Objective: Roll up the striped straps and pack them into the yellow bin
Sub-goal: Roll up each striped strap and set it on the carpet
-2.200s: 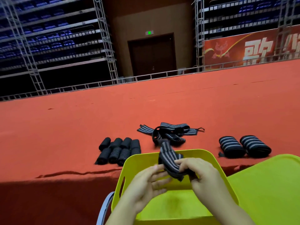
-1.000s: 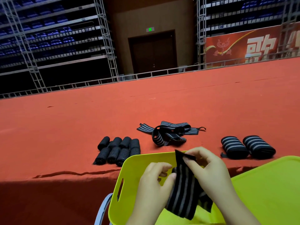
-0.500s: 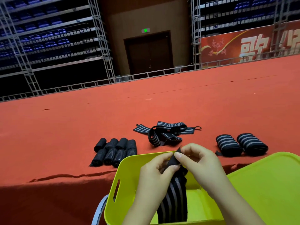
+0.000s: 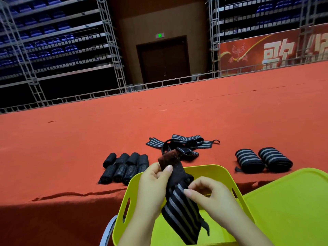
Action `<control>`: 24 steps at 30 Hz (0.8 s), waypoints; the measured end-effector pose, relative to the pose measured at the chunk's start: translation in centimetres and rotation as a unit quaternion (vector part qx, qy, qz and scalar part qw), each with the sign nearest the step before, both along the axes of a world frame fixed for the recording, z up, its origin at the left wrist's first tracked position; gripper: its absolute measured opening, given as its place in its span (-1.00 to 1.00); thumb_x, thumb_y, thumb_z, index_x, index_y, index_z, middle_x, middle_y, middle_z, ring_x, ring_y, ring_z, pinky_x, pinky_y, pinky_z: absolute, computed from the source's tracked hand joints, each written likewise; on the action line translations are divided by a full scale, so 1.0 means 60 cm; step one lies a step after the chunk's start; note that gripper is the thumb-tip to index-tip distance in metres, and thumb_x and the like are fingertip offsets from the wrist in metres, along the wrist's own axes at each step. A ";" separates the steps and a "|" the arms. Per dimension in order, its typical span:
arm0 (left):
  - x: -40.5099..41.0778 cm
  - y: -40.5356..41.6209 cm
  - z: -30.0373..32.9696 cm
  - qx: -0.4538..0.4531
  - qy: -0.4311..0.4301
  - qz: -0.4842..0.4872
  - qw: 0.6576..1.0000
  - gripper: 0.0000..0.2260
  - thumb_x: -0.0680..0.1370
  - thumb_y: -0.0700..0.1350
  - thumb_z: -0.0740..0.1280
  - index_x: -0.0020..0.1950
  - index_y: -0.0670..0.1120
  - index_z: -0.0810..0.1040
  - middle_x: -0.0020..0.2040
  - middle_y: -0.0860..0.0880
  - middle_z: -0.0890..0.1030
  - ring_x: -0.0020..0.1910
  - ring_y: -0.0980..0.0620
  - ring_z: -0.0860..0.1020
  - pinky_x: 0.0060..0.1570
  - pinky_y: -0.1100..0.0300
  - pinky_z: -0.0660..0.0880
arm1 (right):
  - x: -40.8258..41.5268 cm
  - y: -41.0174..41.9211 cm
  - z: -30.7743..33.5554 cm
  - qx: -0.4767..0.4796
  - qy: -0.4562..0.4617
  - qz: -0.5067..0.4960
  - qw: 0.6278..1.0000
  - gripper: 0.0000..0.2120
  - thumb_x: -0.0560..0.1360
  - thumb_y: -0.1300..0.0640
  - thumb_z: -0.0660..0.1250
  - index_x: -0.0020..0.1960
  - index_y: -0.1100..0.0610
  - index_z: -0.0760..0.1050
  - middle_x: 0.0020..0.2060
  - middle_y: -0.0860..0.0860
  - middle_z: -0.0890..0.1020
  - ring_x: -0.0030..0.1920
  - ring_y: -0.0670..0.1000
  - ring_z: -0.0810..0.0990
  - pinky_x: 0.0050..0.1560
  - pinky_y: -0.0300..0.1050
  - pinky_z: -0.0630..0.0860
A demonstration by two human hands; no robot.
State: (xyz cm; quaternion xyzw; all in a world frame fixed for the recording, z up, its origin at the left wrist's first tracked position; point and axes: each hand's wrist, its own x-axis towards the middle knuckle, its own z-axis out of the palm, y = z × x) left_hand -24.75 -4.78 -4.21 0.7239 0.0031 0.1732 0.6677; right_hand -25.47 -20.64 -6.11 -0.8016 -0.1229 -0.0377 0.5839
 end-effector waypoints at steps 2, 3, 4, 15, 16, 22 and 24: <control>0.001 0.001 0.002 -0.020 0.000 -0.007 1.000 -0.89 0.55 -0.12 0.36 -0.17 -0.04 0.63 -0.29 -0.21 0.53 -0.26 -0.10 0.50 -0.18 -0.01 0.42 | 0.004 -0.002 -0.002 0.007 -0.024 -0.003 1.000 -0.86 0.38 0.09 0.50 -0.30 0.01 0.57 -0.24 -0.08 0.64 -0.21 -0.16 0.58 -0.14 -0.26 0.48; 0.003 0.003 0.001 -0.028 -0.001 -0.005 1.000 -0.86 0.57 -0.17 0.35 -0.17 -0.07 0.63 -0.30 -0.21 0.54 -0.27 -0.09 0.52 -0.18 0.01 0.44 | 0.005 -0.002 -0.002 0.012 -0.032 -0.001 0.999 -0.87 0.37 0.08 0.51 -0.30 -0.01 0.58 -0.23 -0.09 0.63 -0.19 -0.17 0.58 -0.13 -0.30 0.47; 0.003 0.004 0.002 -0.038 -0.001 -0.005 0.999 -0.84 0.57 -0.20 0.33 -0.19 -0.10 0.62 -0.33 -0.18 0.56 -0.29 -0.07 0.53 -0.20 0.05 0.45 | 0.005 -0.001 -0.003 0.019 -0.033 0.004 0.999 -0.87 0.37 0.07 0.51 -0.29 -0.01 0.58 -0.23 -0.09 0.63 -0.19 -0.17 0.59 -0.14 -0.32 0.46; 0.031 0.076 0.037 -0.091 -0.070 0.084 0.990 -0.81 0.55 -0.15 0.37 -0.08 -0.28 0.49 -0.20 -0.16 0.52 -0.20 -0.08 0.45 -0.15 0.01 0.38 | 0.031 -0.037 -0.039 -0.148 0.059 -0.008 0.987 -0.79 0.45 0.06 0.41 -0.32 0.05 0.47 -0.34 -0.10 0.52 -0.31 -0.15 0.45 -0.26 -0.25 0.36; 0.034 0.085 0.044 -0.090 -0.075 0.078 0.990 -0.79 0.55 -0.15 0.37 -0.08 -0.30 0.48 -0.20 -0.18 0.53 -0.21 -0.08 0.47 -0.16 0.01 0.40 | 0.037 -0.044 -0.042 -0.182 0.078 -0.001 0.980 -0.81 0.46 0.04 0.40 -0.29 0.04 0.49 -0.32 -0.10 0.56 -0.29 -0.14 0.48 -0.22 -0.22 0.41; 0.058 0.075 0.039 0.022 -0.023 0.005 0.999 -0.89 0.56 -0.16 0.36 -0.06 -0.20 0.58 -0.16 -0.38 0.61 -0.22 -0.11 0.54 -0.17 0.01 0.41 | 0.085 -0.054 0.010 -0.293 0.045 0.011 0.955 -0.87 0.49 -0.06 0.37 -0.09 -0.02 0.56 -0.09 -0.13 0.61 -0.10 -0.14 0.55 -0.16 -0.26 0.43; 0.071 0.070 0.023 0.048 0.012 -0.017 0.999 -0.93 0.53 -0.10 0.38 -0.09 -0.09 0.61 -0.22 -0.31 0.62 -0.24 -0.10 0.55 -0.18 0.02 0.41 | 0.112 -0.048 0.040 -0.309 0.013 0.007 0.951 -0.88 0.49 -0.06 0.37 -0.08 -0.02 0.54 -0.09 -0.14 0.61 -0.05 -0.11 0.56 -0.06 -0.21 0.46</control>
